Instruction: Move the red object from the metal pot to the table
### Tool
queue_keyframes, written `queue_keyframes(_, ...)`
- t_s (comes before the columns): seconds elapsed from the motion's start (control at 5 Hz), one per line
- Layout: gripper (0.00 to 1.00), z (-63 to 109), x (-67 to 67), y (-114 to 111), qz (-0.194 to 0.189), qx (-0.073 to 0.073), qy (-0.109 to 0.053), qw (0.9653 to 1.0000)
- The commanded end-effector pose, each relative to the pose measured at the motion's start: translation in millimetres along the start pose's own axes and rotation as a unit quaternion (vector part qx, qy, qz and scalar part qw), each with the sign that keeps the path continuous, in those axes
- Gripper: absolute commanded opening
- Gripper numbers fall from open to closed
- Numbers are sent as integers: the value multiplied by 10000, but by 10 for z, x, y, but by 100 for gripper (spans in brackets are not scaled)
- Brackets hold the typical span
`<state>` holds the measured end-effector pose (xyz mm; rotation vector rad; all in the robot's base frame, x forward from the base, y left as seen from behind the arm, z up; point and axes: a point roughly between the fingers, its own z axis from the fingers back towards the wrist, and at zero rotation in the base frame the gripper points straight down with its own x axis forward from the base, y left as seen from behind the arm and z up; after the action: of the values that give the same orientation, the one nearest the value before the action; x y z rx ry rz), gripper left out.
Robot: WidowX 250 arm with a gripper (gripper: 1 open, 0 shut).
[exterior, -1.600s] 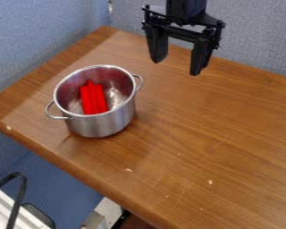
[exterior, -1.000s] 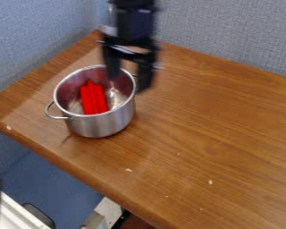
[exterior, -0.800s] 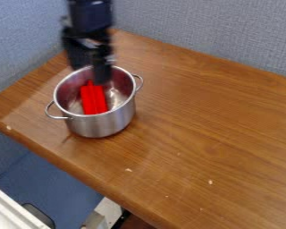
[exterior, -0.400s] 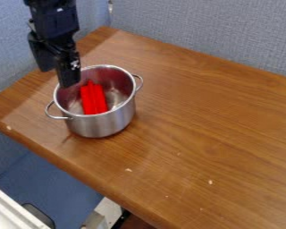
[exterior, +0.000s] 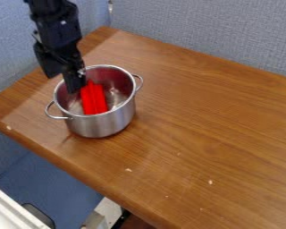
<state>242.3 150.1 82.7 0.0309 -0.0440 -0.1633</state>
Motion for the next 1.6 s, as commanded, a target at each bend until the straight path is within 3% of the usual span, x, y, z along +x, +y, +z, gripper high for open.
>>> queue_keyframes(0.0, 100, -39, 137, -18, 36, -26, -239, 9997)
queue_keyframes(0.2, 100, -116, 205, -29, 89, -68, -279, 9995)
queue_keyframes(0.4, 100, -189, 254, -50, 132, -220, -245, 9994)
queue_keyframes(0.6, 100, -286, 271, -68, 236, -169, -288, 9992)
queue_keyframes(0.8, 0, -348, 286, -82, 352, -118, -291, 9989)
queue_keyframes(1.0, 0, -354, 288, -65, 521, -88, -343, 9980)
queue_keyframes(1.4, 0, -120, 326, -150, 905, -246, -579, 9939)
